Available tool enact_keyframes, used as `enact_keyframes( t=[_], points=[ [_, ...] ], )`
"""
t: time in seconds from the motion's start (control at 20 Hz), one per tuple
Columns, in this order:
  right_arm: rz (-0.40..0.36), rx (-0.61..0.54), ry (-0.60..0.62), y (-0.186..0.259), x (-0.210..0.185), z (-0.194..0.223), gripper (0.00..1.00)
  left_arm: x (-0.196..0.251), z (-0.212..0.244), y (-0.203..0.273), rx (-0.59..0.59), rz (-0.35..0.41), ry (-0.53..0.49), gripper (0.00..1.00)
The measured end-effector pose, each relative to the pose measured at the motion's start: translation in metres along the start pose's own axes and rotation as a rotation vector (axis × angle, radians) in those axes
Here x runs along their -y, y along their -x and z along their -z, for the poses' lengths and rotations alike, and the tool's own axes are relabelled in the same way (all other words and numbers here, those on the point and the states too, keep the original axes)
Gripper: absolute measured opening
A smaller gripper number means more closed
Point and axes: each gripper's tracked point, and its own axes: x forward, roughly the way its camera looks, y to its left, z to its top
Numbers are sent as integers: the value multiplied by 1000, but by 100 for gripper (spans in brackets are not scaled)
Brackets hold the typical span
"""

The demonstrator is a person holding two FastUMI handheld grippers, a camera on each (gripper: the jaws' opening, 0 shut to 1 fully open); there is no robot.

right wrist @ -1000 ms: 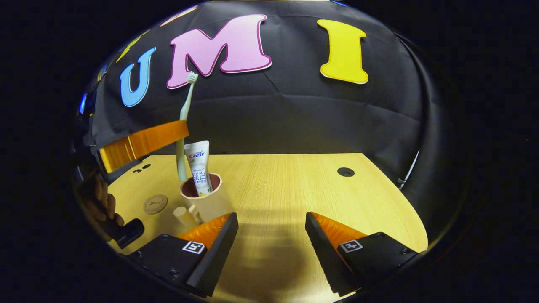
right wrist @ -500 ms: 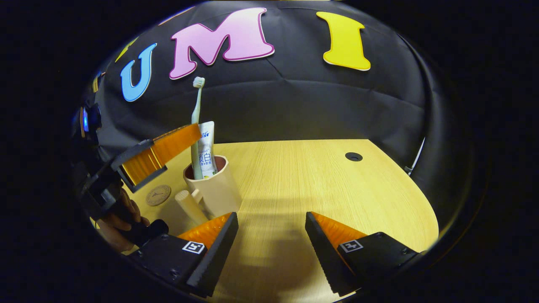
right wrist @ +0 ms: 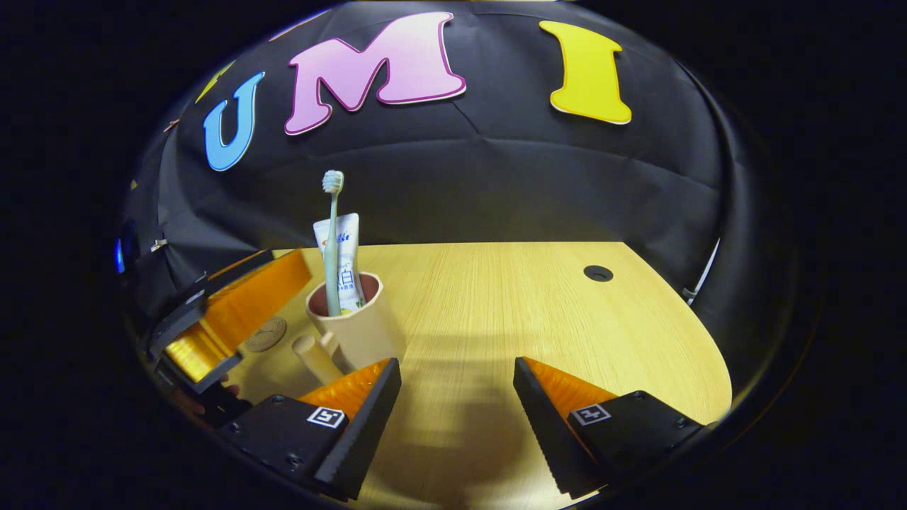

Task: Put the toothbrush and toothpaste on the desktop into the cup, then pick up the cup and place it on the coaster on the desktop.

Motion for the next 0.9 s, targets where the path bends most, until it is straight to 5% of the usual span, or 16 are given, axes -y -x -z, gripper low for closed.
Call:
enact_keyframes(
  t=[0.4,0.9],
  points=[
    [-76,-140,-185,-17,-32,-33,98,-43,18,106,-138,-156,68,97],
    [-101,-386,-97,-25,-85,-30,98,-80,26,182,-257,-315,183,97]
  ],
)
